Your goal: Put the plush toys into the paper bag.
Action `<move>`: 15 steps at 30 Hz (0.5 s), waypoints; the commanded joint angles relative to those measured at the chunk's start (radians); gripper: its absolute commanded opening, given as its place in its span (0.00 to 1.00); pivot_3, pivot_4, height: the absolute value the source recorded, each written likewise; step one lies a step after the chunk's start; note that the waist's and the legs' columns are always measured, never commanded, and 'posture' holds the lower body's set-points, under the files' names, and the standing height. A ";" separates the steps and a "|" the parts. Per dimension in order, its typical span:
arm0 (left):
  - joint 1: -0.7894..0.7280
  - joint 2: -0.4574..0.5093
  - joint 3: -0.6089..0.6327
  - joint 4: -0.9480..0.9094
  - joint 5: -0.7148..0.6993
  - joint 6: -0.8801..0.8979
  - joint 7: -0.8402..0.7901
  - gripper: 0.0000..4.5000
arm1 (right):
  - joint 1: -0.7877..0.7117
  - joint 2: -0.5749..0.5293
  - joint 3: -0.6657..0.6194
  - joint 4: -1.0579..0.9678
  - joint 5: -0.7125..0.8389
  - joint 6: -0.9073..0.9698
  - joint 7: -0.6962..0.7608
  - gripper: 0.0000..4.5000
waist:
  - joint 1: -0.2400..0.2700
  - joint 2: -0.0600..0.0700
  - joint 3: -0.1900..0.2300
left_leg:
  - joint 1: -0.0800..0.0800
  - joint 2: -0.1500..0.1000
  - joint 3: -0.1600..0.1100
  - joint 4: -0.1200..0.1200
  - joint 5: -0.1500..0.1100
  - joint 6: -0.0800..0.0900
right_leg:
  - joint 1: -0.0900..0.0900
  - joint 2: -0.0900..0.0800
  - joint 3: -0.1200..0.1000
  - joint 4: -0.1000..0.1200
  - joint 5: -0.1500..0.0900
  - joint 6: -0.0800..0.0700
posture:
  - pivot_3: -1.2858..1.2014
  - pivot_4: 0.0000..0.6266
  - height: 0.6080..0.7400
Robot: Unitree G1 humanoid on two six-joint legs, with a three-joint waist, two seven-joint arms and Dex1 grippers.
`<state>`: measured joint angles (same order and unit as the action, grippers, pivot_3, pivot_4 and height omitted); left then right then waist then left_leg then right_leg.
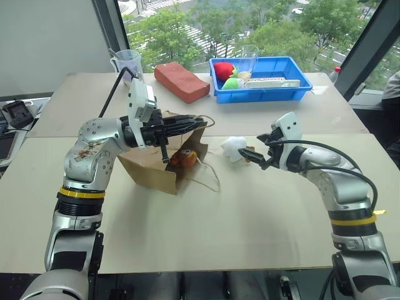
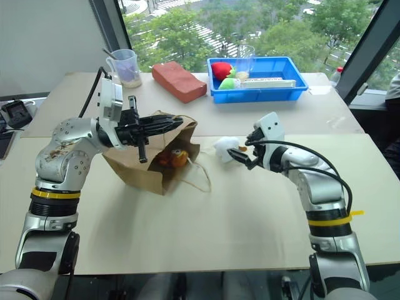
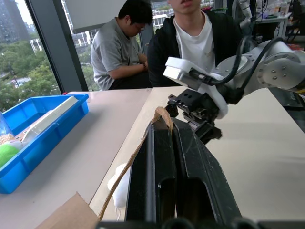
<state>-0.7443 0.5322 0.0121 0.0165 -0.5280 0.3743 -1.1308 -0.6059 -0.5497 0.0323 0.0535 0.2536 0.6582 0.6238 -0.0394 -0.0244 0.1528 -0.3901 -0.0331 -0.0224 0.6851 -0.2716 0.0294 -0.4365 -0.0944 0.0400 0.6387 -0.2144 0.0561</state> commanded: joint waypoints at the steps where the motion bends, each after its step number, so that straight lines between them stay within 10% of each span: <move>1: -0.027 0.000 0.005 -0.010 0.001 -0.019 -0.006 0.00 | -0.054 0.034 0.021 0.100 -0.045 -0.096 -0.006 0.99 | 0.000 0.000 0.000 | 0.000 0.000 0.000 0.000 0.000 0.000 | 0.000 0.000 0.000 0.000 0.000 0.000 | 0.52 0.24 1.00; 13: -0.019 0.011 0.015 -0.038 0.003 -0.004 0.004 0.00 | -0.219 0.151 0.037 0.570 -0.123 -0.234 -0.028 0.99 | 0.002 0.000 0.000 | -0.001 0.001 -0.001 0.000 0.000 0.000 | 0.000 -0.001 0.000 0.000 0.000 0.000 | 0.52 0.24 1.00; 15: -0.015 0.012 0.016 -0.044 0.001 -0.002 0.009 0.00 | -0.220 0.147 0.051 0.589 -0.151 -0.278 -0.026 0.87 | 0.000 0.000 0.000 | -0.001 0.001 -0.001 0.000 0.000 0.000 | 0.000 -0.001 0.000 0.000 0.000 0.000 | 0.52 0.24 1.00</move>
<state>-0.7512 0.5362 0.0068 0.0120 -0.5143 0.3757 -1.1267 -0.8108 -0.3809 0.0806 0.6332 0.1364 0.4180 0.6070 -0.0394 -0.0243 0.1528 -0.3909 -0.0322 -0.0229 0.6849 -0.2716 0.0293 -0.4369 -0.0952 0.0401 0.6388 -0.2143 0.0562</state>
